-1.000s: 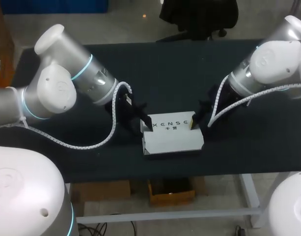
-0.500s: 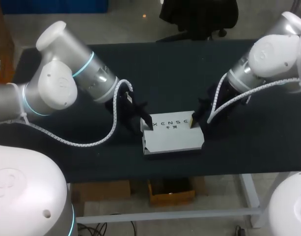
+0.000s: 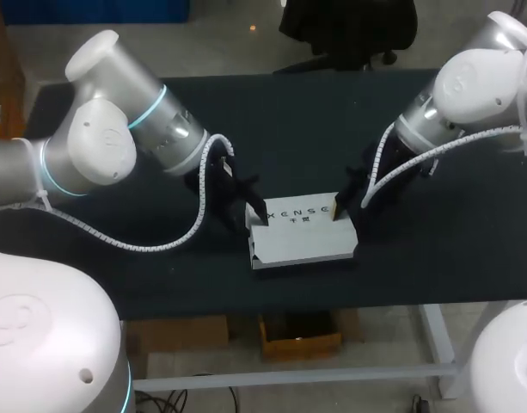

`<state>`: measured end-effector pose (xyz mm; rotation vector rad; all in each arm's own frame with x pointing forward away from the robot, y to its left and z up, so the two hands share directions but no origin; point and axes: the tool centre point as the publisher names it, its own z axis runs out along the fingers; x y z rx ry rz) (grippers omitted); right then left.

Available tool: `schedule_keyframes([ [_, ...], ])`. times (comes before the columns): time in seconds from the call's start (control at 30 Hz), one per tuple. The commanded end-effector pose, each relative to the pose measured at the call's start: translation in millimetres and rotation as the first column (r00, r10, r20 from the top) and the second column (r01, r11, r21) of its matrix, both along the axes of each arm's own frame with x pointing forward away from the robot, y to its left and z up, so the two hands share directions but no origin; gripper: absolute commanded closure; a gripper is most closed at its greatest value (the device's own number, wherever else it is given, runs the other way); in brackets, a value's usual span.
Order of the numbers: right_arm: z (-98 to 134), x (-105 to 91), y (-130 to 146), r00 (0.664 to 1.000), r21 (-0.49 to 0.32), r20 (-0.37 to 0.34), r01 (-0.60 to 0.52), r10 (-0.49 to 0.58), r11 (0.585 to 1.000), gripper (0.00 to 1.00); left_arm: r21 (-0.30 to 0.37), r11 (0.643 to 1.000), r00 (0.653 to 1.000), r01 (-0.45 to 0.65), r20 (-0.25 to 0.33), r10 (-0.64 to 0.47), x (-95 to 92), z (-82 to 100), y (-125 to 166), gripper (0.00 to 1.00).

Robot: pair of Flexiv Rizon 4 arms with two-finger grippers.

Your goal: Assemble the packaging by folding the flat box into shape, placing the metal phone stand inside, and closing the box properly

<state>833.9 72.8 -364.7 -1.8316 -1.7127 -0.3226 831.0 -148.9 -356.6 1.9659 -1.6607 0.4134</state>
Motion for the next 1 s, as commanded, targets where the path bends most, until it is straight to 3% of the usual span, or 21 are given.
schedule_keyframes([
  [0.03,1.2,3.0,5.5,1.0,0.004,-0.015,-0.006,0.006,1.0,0.55,0.008,1.0,1.0,0.001,-0.006,-0.001,1.2,2.0,-6.9,0.52],
  [1.0,6.2,2.7,1.8,0.999,0.003,-0.046,-0.001,0.002,1.0,0.56,0.031,1.0,1.0,-0.003,-0.022,0.004,1.1,9.8,-6.7,0.52],
])
